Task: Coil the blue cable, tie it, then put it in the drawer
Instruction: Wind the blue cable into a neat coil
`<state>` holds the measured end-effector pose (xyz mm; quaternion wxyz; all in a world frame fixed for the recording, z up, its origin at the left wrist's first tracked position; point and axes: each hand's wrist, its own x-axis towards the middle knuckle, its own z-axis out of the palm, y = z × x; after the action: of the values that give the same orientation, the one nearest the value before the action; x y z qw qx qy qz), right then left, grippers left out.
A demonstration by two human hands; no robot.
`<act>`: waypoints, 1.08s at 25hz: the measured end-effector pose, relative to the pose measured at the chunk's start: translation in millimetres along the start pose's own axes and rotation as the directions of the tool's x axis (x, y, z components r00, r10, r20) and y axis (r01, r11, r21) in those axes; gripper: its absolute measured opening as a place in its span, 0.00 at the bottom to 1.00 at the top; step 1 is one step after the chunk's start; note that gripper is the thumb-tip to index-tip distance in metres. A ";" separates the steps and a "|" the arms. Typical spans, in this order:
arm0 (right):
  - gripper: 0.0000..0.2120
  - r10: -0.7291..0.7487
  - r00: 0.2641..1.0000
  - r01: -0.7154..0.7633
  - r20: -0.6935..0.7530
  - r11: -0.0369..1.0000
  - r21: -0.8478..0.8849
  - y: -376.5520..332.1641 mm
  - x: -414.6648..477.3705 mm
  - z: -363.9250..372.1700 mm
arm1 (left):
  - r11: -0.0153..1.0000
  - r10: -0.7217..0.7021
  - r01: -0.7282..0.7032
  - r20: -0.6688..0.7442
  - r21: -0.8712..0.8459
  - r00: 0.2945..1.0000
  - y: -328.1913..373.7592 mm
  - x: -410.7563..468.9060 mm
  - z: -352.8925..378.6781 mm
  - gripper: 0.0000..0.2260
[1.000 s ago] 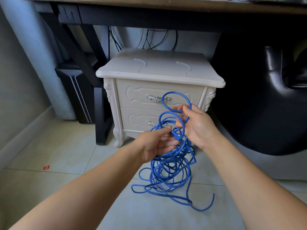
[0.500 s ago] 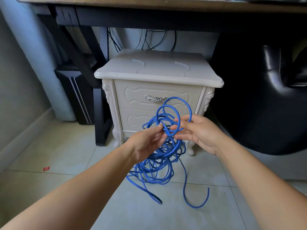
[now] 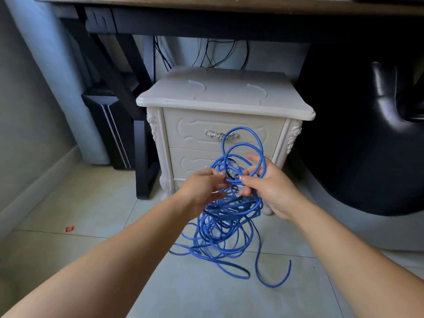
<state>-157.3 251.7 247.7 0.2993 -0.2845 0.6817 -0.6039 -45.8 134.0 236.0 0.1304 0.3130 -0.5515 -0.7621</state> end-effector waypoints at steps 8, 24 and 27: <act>0.21 -0.001 0.999 0.006 0.047 0.994 -0.108 -4.3 6.2 -31.4 | 0.670 0.382 -0.163 -0.149 0.725 0.912 6.4 7.9 -28.2 0.06; 0.13 -0.074 0.989 0.061 0.129 0.994 0.096 -16.7 1.0 -18.5 | 0.831 0.288 -0.333 0.168 0.446 0.943 6.0 7.0 -28.7 0.10; 0.13 -0.039 0.989 0.018 0.145 0.990 0.142 -23.0 -4.0 -17.4 | 0.789 0.421 -0.434 0.132 0.434 0.897 5.1 3.0 -22.6 0.07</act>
<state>-167.1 263.5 272.4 0.3595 -0.3160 0.6094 -0.6320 -34.8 113.4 235.3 0.2148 0.1909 -0.7716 -0.5674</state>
